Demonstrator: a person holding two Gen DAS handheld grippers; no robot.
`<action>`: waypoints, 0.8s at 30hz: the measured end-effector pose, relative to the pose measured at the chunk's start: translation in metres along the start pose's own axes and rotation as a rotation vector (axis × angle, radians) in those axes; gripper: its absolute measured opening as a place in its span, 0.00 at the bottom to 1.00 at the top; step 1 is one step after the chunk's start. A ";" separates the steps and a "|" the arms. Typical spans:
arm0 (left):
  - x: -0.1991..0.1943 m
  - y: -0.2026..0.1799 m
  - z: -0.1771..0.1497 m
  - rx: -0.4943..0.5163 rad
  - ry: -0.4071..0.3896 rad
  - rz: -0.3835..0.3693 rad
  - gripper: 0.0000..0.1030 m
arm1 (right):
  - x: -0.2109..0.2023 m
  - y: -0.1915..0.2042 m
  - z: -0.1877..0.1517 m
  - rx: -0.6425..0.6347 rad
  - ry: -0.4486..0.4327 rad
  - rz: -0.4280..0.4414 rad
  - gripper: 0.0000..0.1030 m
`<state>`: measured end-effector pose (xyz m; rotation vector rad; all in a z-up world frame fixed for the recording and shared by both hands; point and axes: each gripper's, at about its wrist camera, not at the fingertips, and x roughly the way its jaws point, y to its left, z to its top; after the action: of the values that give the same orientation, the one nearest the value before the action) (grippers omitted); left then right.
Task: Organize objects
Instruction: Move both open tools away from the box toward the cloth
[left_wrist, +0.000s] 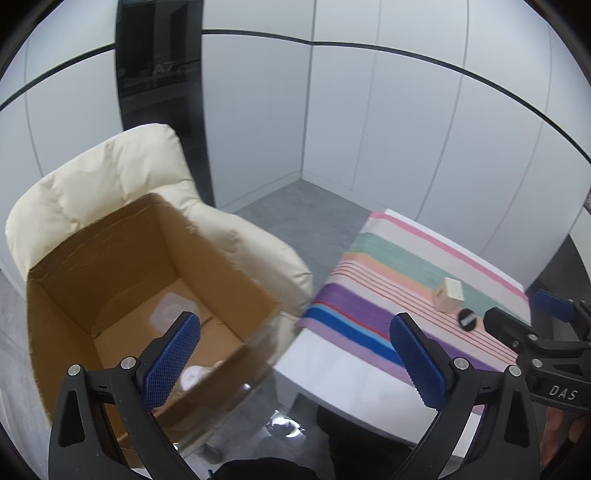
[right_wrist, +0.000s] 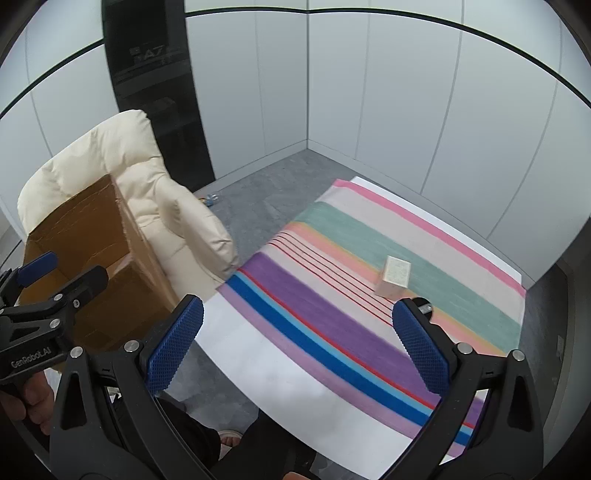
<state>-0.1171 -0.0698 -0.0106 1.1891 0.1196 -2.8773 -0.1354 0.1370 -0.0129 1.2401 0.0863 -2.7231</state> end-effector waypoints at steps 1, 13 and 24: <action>0.000 -0.004 0.000 0.007 -0.001 -0.006 1.00 | -0.001 -0.004 -0.001 0.005 0.001 -0.003 1.00; 0.007 -0.055 0.001 0.073 0.011 -0.069 1.00 | -0.014 -0.057 -0.019 0.078 0.003 -0.067 1.00; 0.011 -0.094 -0.004 0.131 0.026 -0.119 1.00 | -0.028 -0.099 -0.036 0.143 0.010 -0.119 1.00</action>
<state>-0.1276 0.0245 -0.0154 1.2826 0.0019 -3.0152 -0.1061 0.2419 -0.0169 1.3259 -0.0355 -2.8694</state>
